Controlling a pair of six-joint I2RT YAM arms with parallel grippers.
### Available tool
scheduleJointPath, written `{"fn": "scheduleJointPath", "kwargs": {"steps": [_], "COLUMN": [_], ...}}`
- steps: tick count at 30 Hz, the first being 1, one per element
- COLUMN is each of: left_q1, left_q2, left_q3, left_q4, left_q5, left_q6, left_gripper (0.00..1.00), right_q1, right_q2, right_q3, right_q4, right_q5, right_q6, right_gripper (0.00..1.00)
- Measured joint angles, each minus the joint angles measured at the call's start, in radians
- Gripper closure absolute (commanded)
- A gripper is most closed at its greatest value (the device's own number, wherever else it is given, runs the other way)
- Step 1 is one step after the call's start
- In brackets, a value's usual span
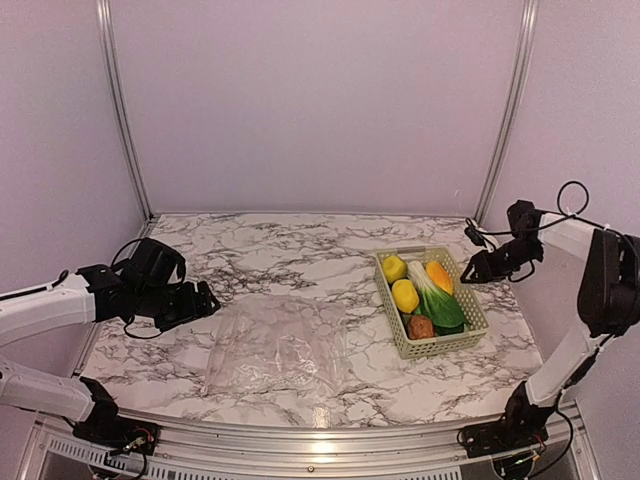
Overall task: Place the food in the zip-top bag and seal the zipper
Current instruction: Adjust the bin at the center of the board, then adjust the zipper food storage bag at the center of the board.
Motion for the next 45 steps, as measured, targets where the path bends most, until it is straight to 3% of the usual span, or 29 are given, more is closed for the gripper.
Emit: {"fn": "scheduleJointPath", "kwargs": {"steps": [10,16,23,29,36,39,45], "left_q1": [0.076,0.085,0.086,0.087,0.087,0.087,0.089], "left_q2": [-0.266,-0.298,-0.170,-0.032,0.015,0.074,0.181], "left_q3": [-0.306,-0.440,-0.461,-0.456,-0.439,-0.433,-0.425], "left_q4": [0.134,0.235,0.398,0.457,0.566,0.617,0.729], "left_q5": [0.199,0.292,0.390,0.425,0.442,0.472,0.546], "left_q6": [-0.075,-0.126,-0.117,-0.077,-0.074,-0.087,-0.118], "left_gripper": [0.33,0.38,0.46,0.54,0.48,0.50,0.72], "right_q1": [-0.009,0.122,0.296,0.364,0.373,0.378,0.380], "right_q2": [-0.023,-0.033,-0.006,0.042,0.055,0.055,0.053], "right_q3": [0.273,0.314,0.436,0.496,0.497,0.497,0.492], "right_q4": [-0.197,-0.295,-0.409,-0.472,-0.485,-0.485,-0.485], "right_q5": [-0.146,-0.194,-0.242,-0.273,-0.291,-0.294,-0.299], "right_q6": [-0.219,-0.339,-0.445,-0.489,-0.496,-0.496,-0.495], "right_gripper": [0.46,0.46,0.46,0.45,0.45,0.45,0.45]}}
